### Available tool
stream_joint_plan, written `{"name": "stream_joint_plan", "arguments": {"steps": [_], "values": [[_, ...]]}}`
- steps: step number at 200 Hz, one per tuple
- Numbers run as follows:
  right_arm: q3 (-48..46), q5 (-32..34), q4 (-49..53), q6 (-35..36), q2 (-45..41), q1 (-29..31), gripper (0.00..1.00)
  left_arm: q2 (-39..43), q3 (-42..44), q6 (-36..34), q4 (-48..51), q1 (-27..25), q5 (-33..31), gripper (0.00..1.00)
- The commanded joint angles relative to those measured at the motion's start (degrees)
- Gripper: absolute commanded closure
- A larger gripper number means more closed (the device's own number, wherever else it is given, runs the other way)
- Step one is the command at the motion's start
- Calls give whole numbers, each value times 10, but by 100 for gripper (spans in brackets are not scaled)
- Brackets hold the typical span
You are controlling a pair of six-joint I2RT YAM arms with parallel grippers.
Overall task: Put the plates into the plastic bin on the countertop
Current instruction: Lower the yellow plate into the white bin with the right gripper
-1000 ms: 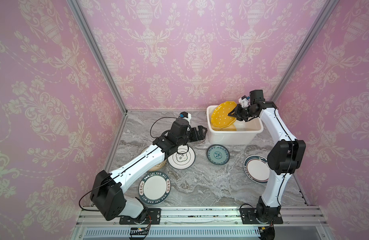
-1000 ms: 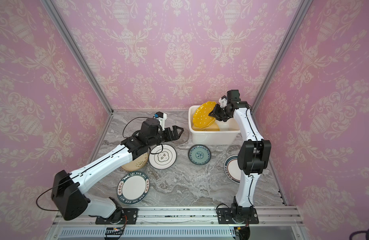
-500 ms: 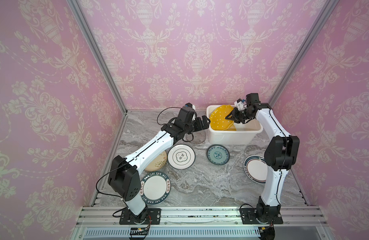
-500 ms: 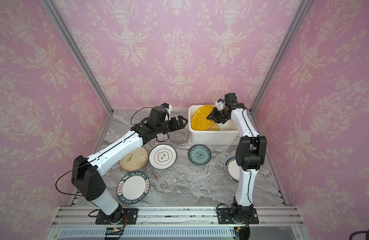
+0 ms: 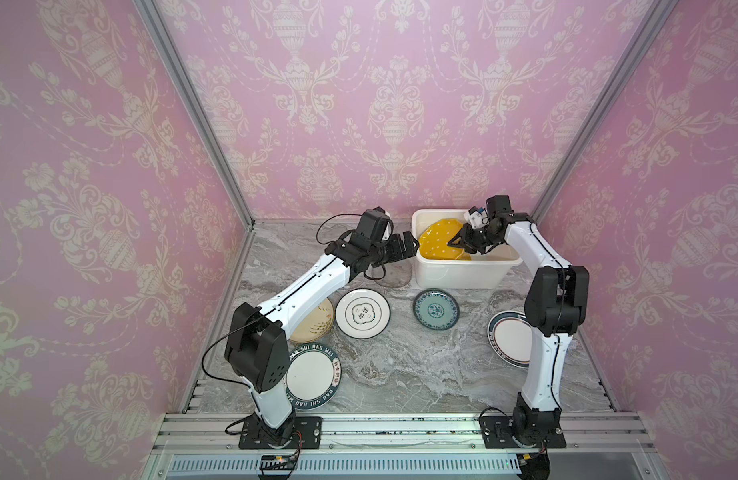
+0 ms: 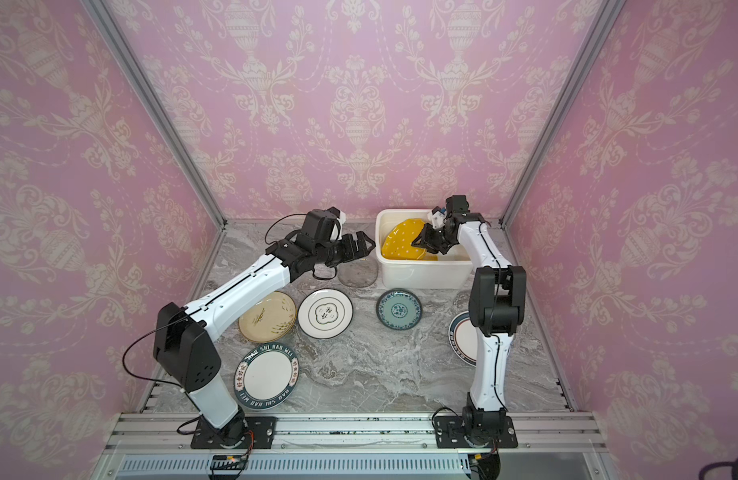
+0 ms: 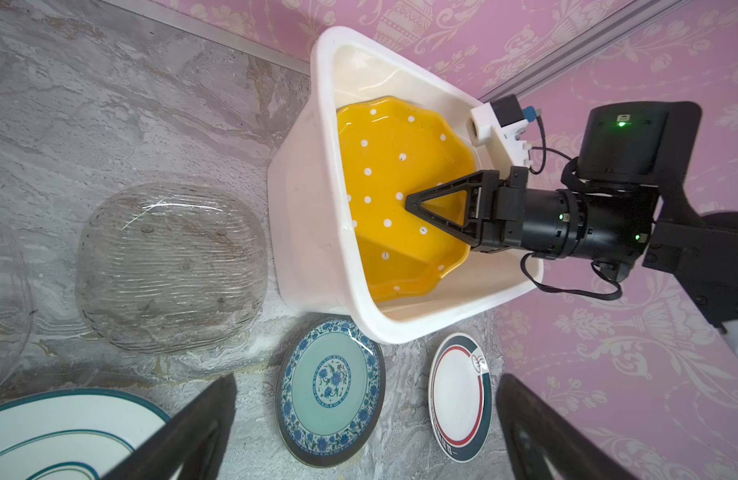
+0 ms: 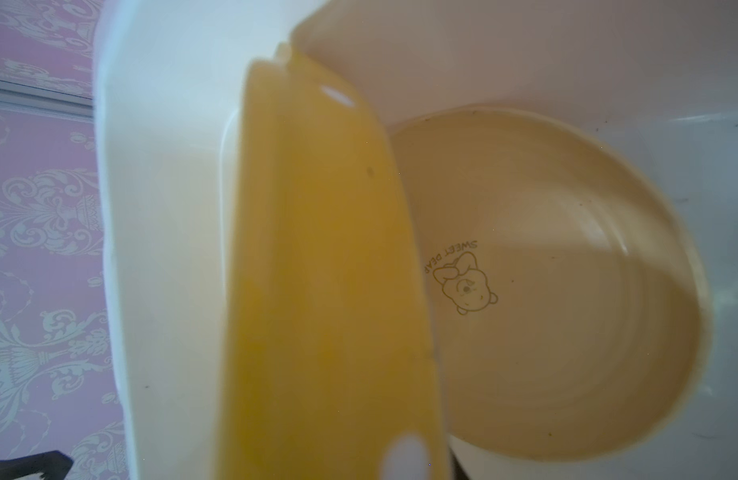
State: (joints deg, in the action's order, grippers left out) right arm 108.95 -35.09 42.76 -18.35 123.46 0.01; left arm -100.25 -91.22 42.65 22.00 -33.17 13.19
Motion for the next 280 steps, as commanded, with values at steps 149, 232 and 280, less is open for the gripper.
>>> {"name": "stream_joint_plan", "arguments": {"steps": [149, 232, 280], "values": [[-25, 93, -8, 53, 14, 3, 51, -22, -47, -33, 75, 6, 24, 1], [-27, 146, 8, 74, 33, 19, 36, -29, -47, -34, 92, 7, 25, 1], [-28, 199, 19, 81, 44, 23, 29, -37, -55, -32, 100, 9, 27, 1]]}}
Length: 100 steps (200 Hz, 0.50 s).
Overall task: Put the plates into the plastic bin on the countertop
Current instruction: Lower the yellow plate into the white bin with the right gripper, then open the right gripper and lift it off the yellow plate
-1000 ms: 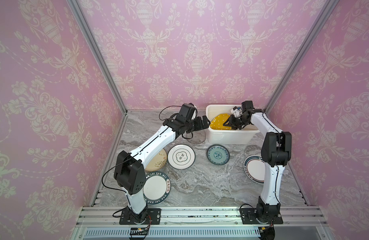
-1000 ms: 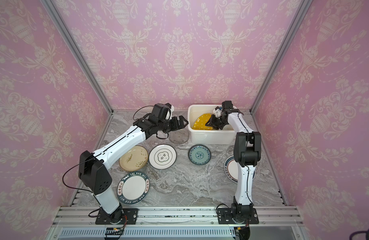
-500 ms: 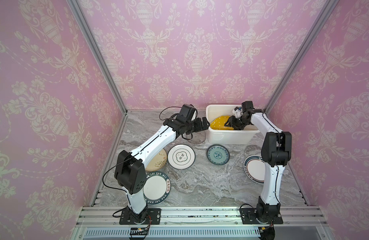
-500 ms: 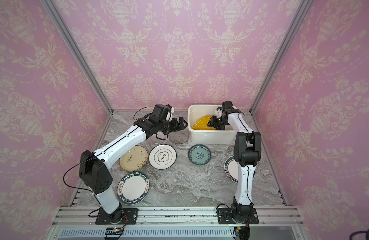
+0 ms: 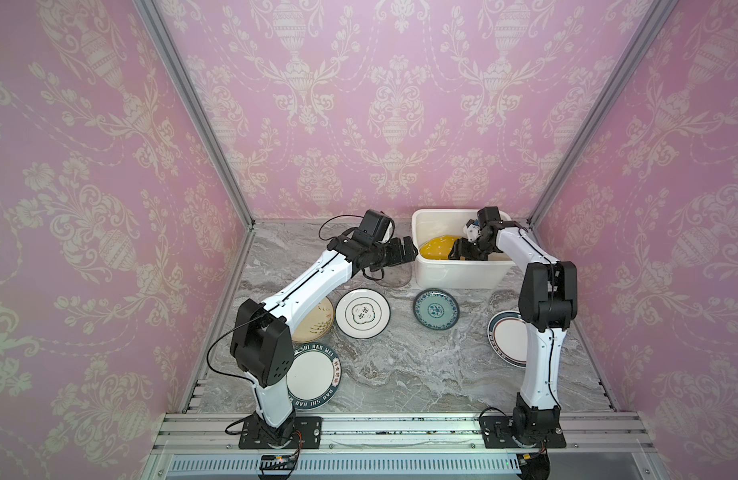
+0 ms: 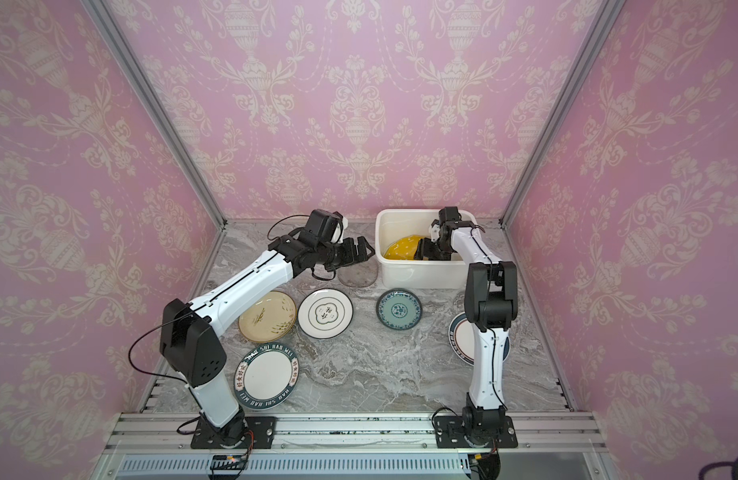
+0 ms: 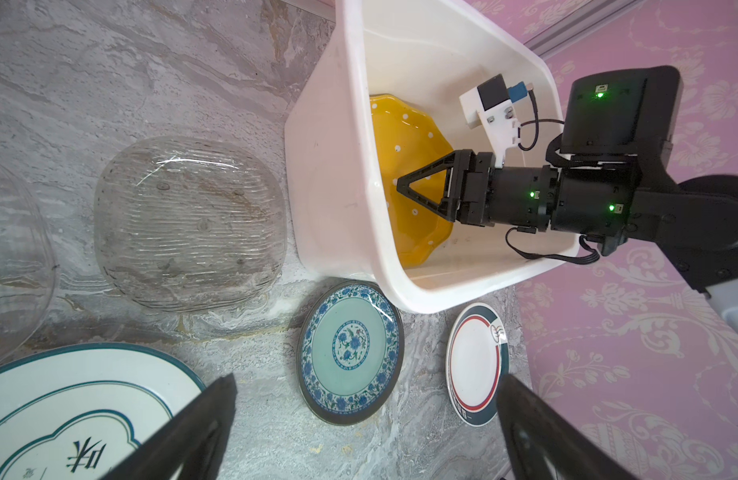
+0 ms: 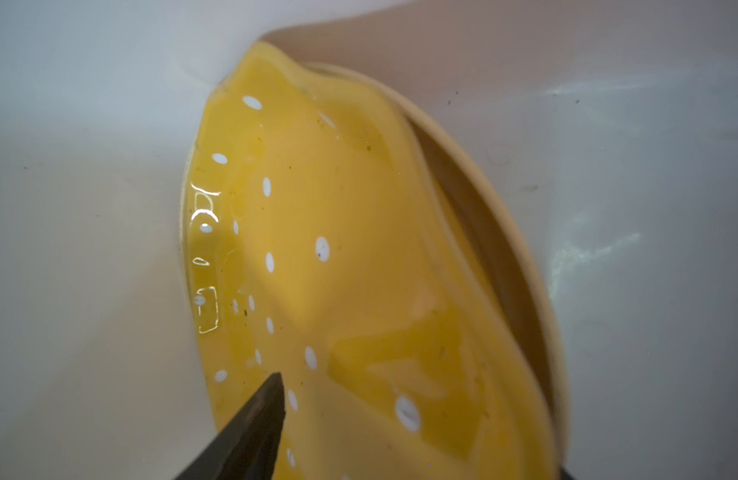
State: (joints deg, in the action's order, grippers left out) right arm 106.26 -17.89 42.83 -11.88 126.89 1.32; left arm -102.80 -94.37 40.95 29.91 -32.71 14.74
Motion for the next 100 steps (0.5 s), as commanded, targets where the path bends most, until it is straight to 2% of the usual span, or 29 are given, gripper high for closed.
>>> {"name": "stream_joint_plan", "arguments": {"steps": [1, 52, 77, 100], "values": [[0, 28, 19, 17, 10, 10, 29, -11, -24, -15, 21, 5, 12, 1], [-4, 66, 27, 22, 21, 16, 17, -9, -34, -23, 42, 5, 6, 1], [3, 122, 40, 28, 26, 25, 10, -11, -40, -26, 55, 5, 3, 1], [5, 147, 45, 27, 25, 29, 5, -12, -49, -34, 70, 5, 0, 1]]}}
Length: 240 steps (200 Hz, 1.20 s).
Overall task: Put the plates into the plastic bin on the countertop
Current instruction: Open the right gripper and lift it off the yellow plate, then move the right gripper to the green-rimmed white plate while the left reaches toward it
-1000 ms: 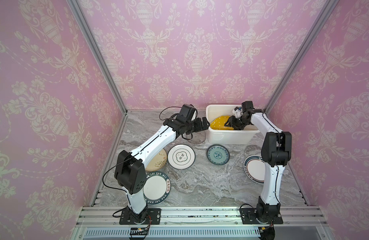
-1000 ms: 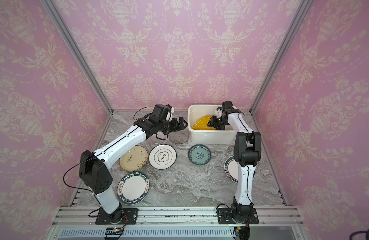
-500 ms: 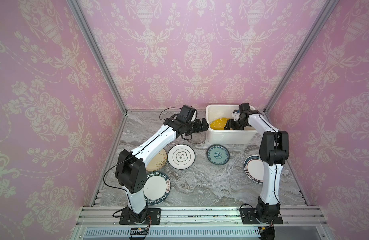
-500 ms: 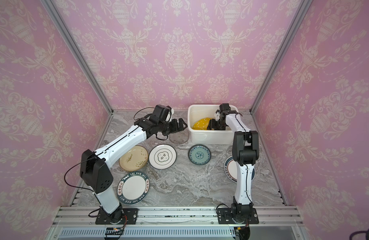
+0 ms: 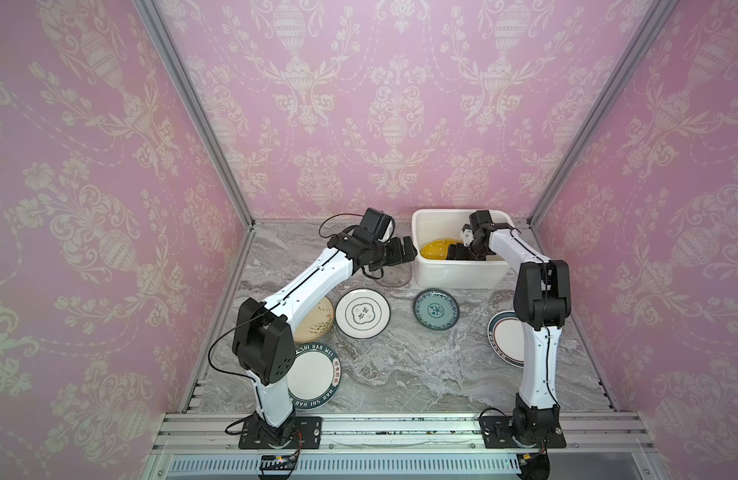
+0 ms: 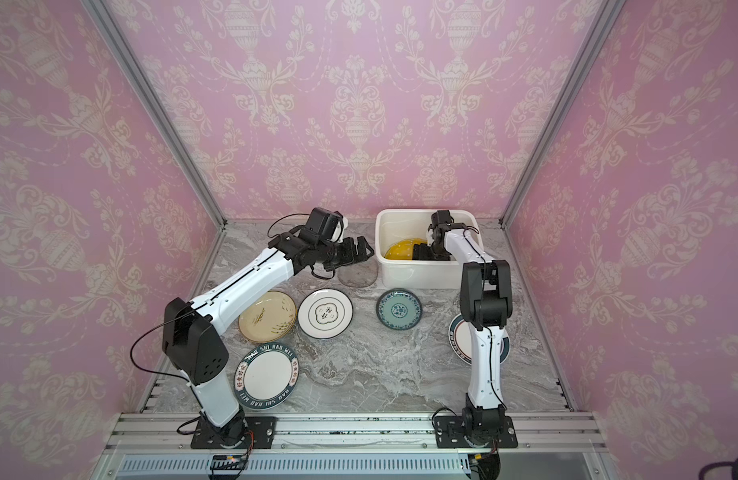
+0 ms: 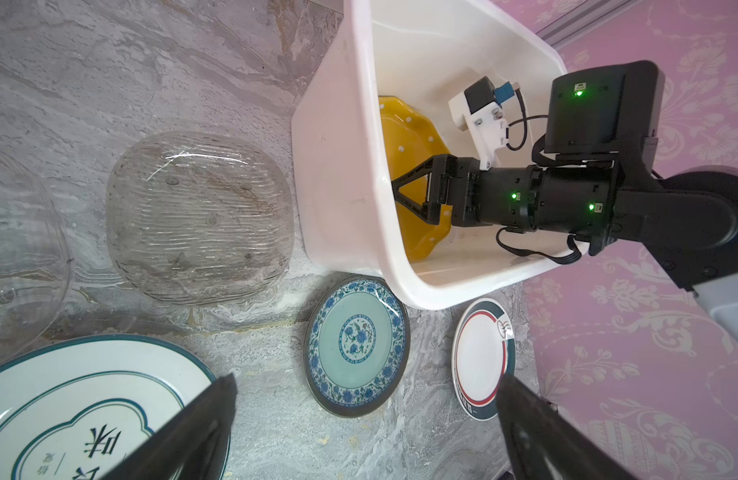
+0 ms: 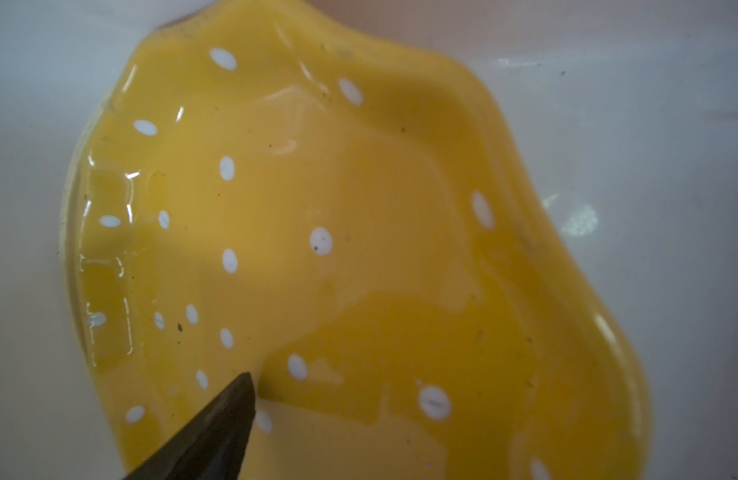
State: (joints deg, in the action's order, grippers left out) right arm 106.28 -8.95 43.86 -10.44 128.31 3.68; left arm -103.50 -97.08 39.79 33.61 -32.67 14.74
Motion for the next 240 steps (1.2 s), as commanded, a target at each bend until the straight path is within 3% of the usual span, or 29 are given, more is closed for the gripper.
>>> {"name": "stream_joint_plan", "arguments": {"steps": [1, 60, 139, 206, 240], "values": [[4, 58, 35, 12, 11, 6, 5, -5, -22, -23, 34, 5, 0, 1], [-43, 116, -8, -6, -61, 11, 0, 9, -21, -41, 42, 8, -28, 1], [-83, 132, -58, -23, -186, 12, 0, 87, 34, -100, -7, 18, -139, 1], [-139, 76, -146, -49, -333, 14, 2, 180, 130, -120, -37, 53, -143, 1], [-209, 63, -179, -63, -417, 13, 5, 217, 181, -130, -67, 60, -104, 1]]}}
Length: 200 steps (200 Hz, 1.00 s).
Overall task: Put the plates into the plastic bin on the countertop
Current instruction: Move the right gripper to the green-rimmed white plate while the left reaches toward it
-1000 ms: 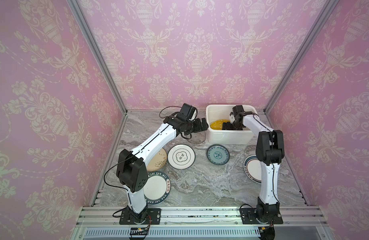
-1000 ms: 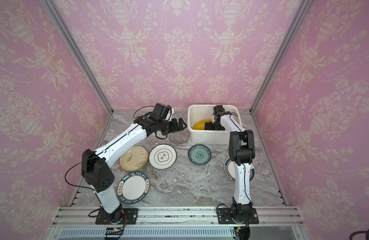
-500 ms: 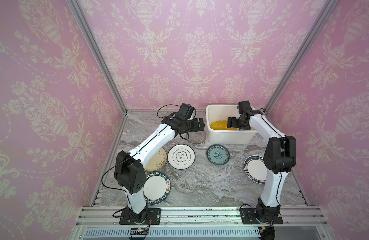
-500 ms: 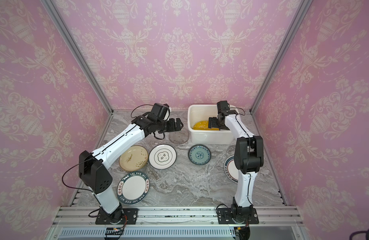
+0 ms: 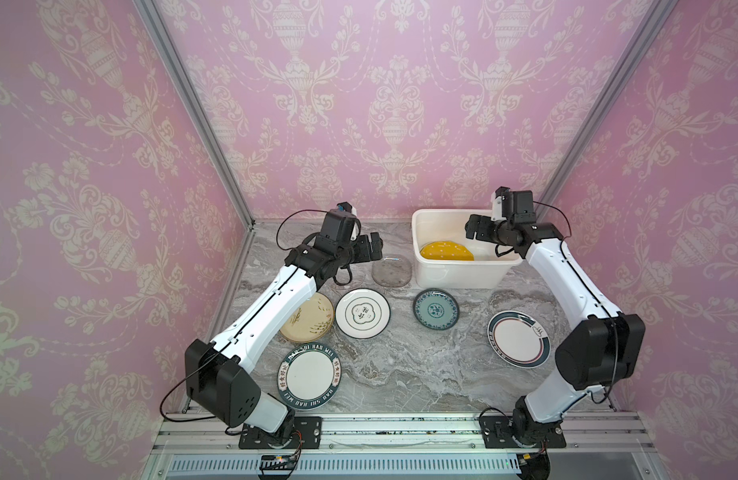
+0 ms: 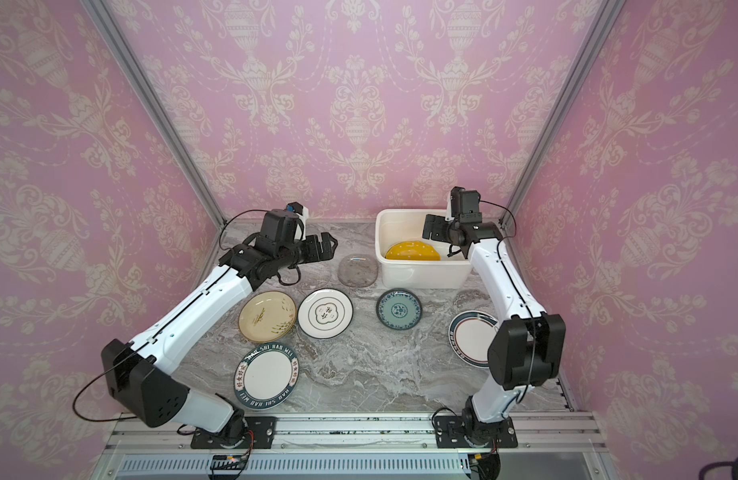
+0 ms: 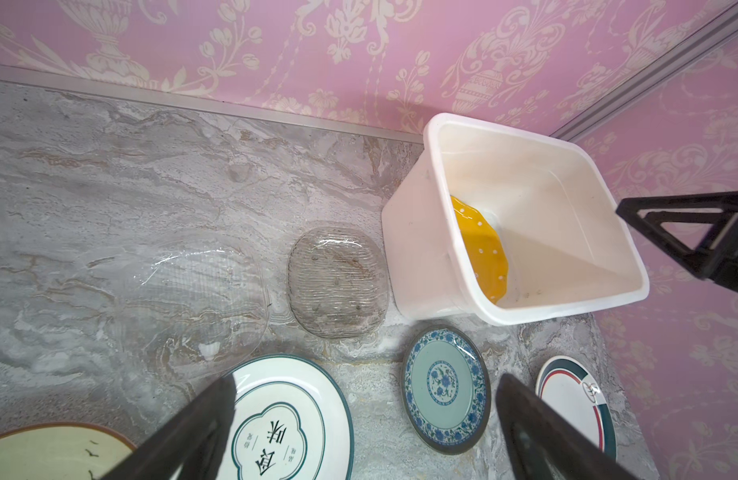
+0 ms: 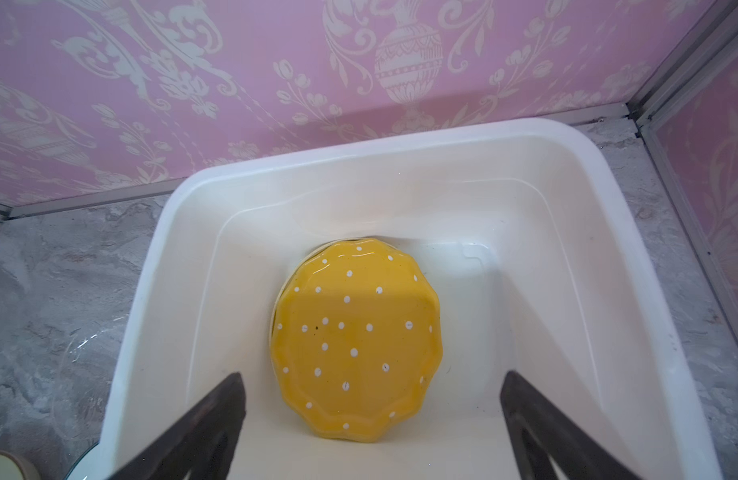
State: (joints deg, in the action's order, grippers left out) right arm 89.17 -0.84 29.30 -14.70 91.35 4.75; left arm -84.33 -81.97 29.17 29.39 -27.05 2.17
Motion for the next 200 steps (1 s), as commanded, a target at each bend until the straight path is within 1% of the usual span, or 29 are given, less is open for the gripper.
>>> {"name": "stream_joint_plan", "arguments": {"steps": [1, 24, 42, 69, 79, 93, 107, 121, 124, 144, 157, 174, 179, 200], "values": [[-39, -18, -32, -21, -49, 1, 5, 26, 32, -24, -25, 4, 23, 1], [-60, -27, 12, -26, -88, -6, 6, 33, 56, -24, -43, 4, 74, 1], [-74, -18, 63, -39, -116, -19, 5, 30, 72, -15, -67, 2, 121, 1], [-113, -1, 138, -93, -159, -67, 6, 4, 78, -10, -93, -12, 183, 1], [-134, -2, 154, -107, -176, -86, 6, -13, 69, -20, -90, -22, 213, 1], [-164, 0, 172, -122, -200, -114, 6, -34, 49, -46, -71, -42, 237, 1], [-194, 2, 182, -128, -221, -137, 5, -49, 36, -76, -50, -66, 252, 1], [-214, 6, 197, -135, -233, -161, 5, -62, 27, -90, -40, -86, 261, 1], [-233, 8, 202, -138, -234, -166, 5, -65, 27, -92, -39, -90, 262, 1], [-262, 26, 234, -161, -238, -202, 4, -82, 25, -96, -48, -114, 273, 1], [-280, 33, 237, -177, -242, -225, 3, -95, 27, -97, -63, -131, 280, 1], [-295, 57, 240, -192, -236, -239, 3, -120, 16, -102, -73, -155, 285, 1], [-298, 65, 240, -214, -231, -242, 2, -129, 13, -102, -76, -161, 287, 1], [-310, 66, 230, -253, -215, -262, 2, -180, -23, -100, -71, -185, 303, 1]]}}
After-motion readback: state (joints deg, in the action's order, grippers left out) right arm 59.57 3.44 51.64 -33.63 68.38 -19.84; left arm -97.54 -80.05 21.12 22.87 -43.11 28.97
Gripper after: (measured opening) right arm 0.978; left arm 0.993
